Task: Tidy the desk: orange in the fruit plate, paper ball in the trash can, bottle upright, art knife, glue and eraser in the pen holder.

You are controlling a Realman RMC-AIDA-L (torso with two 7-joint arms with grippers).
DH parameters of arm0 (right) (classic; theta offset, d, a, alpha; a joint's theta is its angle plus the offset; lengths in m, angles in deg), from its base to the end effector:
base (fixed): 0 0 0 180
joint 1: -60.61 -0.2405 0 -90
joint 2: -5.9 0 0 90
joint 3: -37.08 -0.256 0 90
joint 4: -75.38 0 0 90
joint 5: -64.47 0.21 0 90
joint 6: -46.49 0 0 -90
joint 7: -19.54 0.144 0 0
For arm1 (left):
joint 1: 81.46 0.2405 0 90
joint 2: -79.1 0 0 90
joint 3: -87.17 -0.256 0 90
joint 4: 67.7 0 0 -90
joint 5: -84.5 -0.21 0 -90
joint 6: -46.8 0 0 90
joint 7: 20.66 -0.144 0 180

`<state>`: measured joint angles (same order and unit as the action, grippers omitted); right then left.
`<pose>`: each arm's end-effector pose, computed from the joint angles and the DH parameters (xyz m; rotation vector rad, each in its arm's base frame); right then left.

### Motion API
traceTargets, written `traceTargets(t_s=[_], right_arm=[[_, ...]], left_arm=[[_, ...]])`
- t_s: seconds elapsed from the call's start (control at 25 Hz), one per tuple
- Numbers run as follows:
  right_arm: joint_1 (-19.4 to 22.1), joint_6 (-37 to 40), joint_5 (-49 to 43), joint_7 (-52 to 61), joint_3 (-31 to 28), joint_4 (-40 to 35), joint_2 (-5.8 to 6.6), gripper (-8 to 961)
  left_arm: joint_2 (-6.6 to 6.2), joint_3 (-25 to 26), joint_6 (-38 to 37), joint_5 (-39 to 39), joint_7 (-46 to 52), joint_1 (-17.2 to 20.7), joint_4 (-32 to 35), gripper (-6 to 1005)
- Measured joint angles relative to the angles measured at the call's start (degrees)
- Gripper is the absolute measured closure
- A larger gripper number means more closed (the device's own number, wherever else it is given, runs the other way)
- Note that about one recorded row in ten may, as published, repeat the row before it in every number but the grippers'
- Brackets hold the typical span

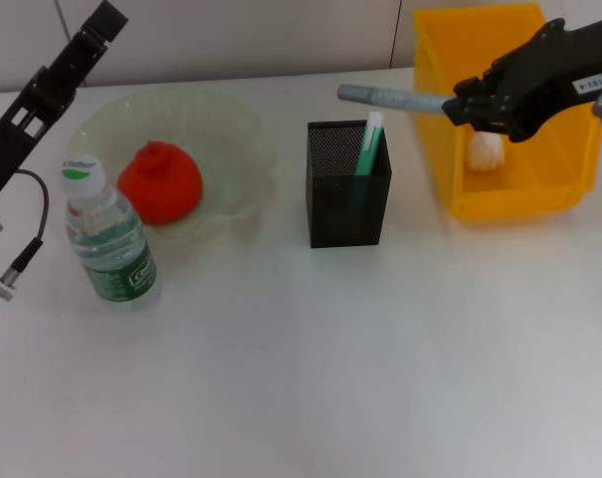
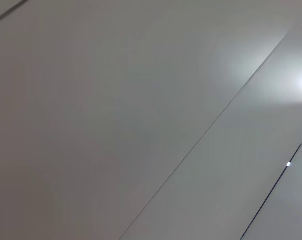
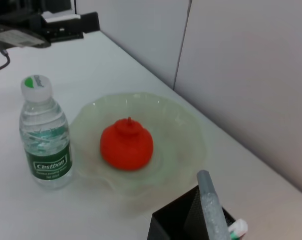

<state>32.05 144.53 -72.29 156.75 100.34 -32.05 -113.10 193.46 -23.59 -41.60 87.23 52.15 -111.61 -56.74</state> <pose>0.1210 0.3317 0.1031 -2.5378 0.5170 -0.0471 -0.2383 0.3379 0.0066 -1.9580 -1.0087 -1.7066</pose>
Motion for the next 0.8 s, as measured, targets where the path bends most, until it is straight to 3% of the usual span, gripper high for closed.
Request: traceTargets(t_s=[0.8], right_arm=[[-4.1,-6.5,-2.4,-2.1,0.6,14.8,0.0,804]], left_arm=[[-0.12,0.2,-0.9,0.0,0.0,0.2,0.0,185]])
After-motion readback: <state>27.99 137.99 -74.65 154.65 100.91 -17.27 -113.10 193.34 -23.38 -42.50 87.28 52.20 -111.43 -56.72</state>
